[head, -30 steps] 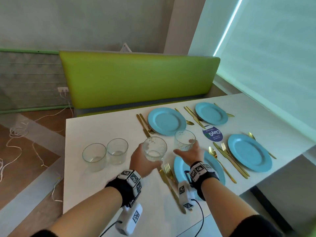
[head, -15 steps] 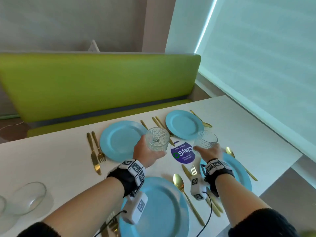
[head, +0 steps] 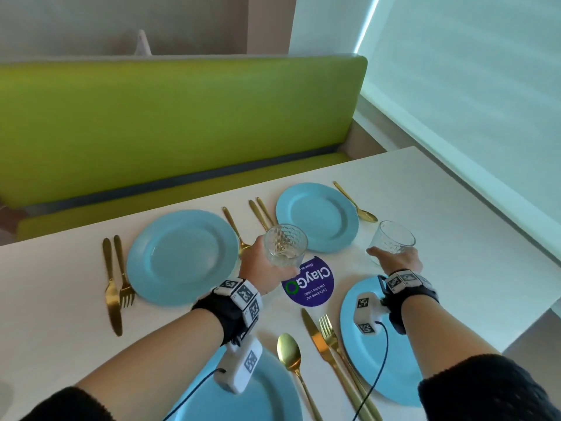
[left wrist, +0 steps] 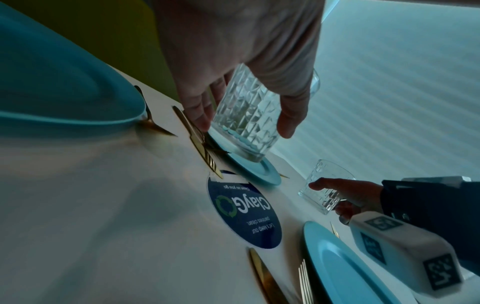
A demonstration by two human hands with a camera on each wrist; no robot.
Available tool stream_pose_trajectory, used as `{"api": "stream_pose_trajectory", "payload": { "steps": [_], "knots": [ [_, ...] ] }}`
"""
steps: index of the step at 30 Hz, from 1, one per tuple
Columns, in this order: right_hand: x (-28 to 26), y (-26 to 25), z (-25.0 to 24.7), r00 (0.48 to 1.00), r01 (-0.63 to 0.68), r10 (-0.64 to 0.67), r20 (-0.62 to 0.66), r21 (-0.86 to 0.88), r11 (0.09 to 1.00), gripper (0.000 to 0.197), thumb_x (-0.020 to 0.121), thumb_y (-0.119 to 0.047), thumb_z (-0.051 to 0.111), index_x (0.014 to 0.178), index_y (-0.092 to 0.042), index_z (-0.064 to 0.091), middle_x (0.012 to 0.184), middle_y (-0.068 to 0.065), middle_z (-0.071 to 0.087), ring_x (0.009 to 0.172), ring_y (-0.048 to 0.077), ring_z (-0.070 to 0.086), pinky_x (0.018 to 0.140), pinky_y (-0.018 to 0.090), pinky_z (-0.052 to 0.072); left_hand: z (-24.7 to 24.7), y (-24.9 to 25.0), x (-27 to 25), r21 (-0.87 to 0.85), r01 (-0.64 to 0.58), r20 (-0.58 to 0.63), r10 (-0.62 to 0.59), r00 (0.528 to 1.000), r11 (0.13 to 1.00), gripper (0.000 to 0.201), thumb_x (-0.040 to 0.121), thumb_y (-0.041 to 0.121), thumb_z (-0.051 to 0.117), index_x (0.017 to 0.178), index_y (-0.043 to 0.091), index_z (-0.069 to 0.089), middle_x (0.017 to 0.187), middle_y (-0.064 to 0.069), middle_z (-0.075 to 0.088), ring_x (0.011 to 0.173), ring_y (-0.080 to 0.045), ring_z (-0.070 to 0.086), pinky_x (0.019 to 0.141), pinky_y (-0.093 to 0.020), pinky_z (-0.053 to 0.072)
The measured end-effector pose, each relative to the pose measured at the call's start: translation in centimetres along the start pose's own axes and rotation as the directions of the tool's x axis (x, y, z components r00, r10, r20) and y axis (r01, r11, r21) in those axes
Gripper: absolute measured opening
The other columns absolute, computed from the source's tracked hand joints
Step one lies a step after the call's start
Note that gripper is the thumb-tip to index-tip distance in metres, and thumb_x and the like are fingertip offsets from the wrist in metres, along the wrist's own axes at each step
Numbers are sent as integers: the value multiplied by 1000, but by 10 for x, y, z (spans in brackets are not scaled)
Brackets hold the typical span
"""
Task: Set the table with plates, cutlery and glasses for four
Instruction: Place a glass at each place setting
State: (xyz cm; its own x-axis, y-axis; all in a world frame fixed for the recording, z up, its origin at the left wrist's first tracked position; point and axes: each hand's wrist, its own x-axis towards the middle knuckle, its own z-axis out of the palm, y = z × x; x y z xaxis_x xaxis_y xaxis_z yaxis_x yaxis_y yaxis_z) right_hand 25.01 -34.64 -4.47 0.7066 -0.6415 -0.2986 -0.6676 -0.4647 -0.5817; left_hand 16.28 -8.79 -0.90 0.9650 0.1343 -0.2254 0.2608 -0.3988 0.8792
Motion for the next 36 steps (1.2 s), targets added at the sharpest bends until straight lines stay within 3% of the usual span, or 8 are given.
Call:
{"api": "stream_pose_trajectory", "payload": {
  "steps": [3,6,8,26,32,36],
  "knots": [
    [11,3,4,1000,-24,24,6,5,1000,82,61,-42,82,124,-4,45,121,18,59,112,35,56,93,41,50,11,-6,12,-14,-14,25,14,1000,1000,56,67,16,82,117,15,59,94,10,60,93,-12,62,60,2,41],
    [20,6,9,999,-47,47,9,15,999,84,64,-40,81,129,-5,41,126,18,56,116,35,54,94,41,48,23,-15,23,-19,39,21,-39,999,999,73,61,20,86,125,14,51,111,4,63,103,-14,60,80,-14,47],
    [25,7,11,998,-57,57,13,29,998,85,66,-40,80,131,-5,39,129,19,53,118,36,53,95,41,47,30,-20,29,-6,50,36,-50,998,999,79,60,21,87,127,13,47,120,1,63,109,-16,60,86,-20,46],
    [35,14,14,995,-100,101,2,151,983,94,64,-39,83,138,-13,32,130,18,52,118,36,54,95,41,46,63,-34,34,77,24,146,-35,989,997,87,57,25,88,132,20,44,129,2,59,118,-16,55,92,-19,42],
    [32,16,10,996,-89,92,-9,172,981,98,65,-30,84,142,-18,24,131,20,51,118,38,53,97,44,48,72,-35,31,77,26,195,-41,980,997,87,57,19,88,133,18,44,127,0,59,118,-17,55,90,-17,40],
    [30,20,6,995,-94,97,-5,200,975,99,69,-24,82,145,-21,20,133,20,49,118,38,54,95,44,48,79,-36,29,89,27,213,-45,976,996,89,57,20,88,134,19,43,128,-1,59,120,-19,55,98,-23,44]
  ]
}}
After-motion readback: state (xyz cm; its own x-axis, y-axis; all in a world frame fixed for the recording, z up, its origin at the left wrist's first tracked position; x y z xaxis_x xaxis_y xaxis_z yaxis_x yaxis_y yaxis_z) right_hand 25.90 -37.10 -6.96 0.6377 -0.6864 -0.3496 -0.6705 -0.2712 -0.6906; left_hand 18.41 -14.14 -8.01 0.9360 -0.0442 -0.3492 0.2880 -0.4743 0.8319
